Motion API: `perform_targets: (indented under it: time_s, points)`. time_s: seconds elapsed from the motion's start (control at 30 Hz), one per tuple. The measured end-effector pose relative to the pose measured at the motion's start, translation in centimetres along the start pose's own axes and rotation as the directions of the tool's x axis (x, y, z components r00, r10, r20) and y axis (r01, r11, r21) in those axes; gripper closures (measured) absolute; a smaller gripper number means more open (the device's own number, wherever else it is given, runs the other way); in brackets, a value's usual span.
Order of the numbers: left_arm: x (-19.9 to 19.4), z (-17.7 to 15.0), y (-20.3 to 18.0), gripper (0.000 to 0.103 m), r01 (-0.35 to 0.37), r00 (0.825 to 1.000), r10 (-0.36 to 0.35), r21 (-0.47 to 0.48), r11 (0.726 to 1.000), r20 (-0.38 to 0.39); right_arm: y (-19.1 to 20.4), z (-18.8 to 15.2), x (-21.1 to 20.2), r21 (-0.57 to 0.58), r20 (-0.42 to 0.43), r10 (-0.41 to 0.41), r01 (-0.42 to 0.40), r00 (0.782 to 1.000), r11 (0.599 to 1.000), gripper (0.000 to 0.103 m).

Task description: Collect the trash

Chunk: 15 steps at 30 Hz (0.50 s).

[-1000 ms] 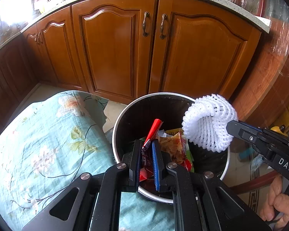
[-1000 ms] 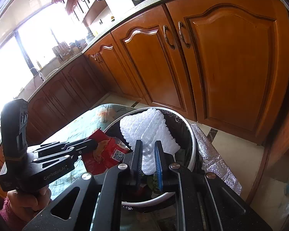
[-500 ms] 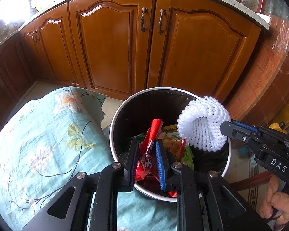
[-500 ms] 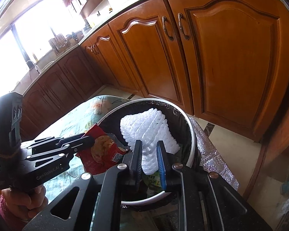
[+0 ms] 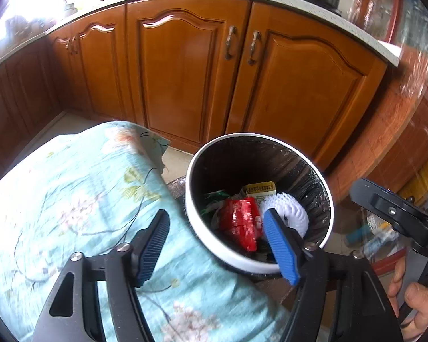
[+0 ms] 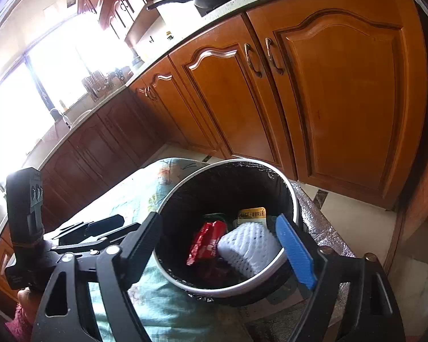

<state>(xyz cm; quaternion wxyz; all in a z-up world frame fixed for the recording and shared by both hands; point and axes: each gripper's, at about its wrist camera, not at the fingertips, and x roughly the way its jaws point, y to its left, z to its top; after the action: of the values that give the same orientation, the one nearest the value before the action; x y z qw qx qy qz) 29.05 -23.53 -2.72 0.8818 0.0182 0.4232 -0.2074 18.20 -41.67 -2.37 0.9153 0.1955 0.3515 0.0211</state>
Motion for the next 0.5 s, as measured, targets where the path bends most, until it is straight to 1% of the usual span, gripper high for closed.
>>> perform_targets:
  time_s: [0.03, 0.1, 0.2, 0.3, 0.4, 0.5]
  points:
    - [-0.5, -0.5, 0.3, 0.026, -0.002, 1.000, 0.002, -0.017, 1.000, 0.003, 0.3, -0.3, -0.4, 0.002, 0.011, 0.009, -0.009, 1.000, 1.000, 0.008]
    - [-1.4, -1.5, 1.1, 0.020, -0.007, 1.000, 0.007, -0.062, 0.998, 0.002, 1.1, -1.0, -1.0, 0.003, 0.031, 0.022, -0.022, 0.999, 1.000, 0.004]
    - [-2.9, -3.3, 2.5, 0.019, 0.006, 1.000, -0.004, -0.126, 0.992, 0.018, 2.0, -1.9, -2.1, 0.019, 0.066, 0.041, -0.042, 0.997, 0.999, 0.002]
    - [-4.3, -5.0, 3.7, 0.019, -0.002, 0.999, 0.008, -0.168, 0.986, 0.034, 3.0, -2.9, -3.1, 0.027, 0.098, 0.051, -0.054, 0.994, 0.998, 0.001]
    - [-5.5, -6.8, 4.7, 0.018, -0.019, 0.999, 0.027, -0.202, 0.979, 0.035, 4.0, -4.2, -3.9, 0.035, 0.119, 0.048, -0.052, 0.992, 0.998, 0.001]
    - [-6.8, -8.8, 5.6, 0.018, -0.033, 0.998, 0.046, -0.237, 0.971, 0.048, 5.1, -6.0, -4.6, 0.025, 0.146, 0.021, -0.025, 0.989, 0.999, 0.001]
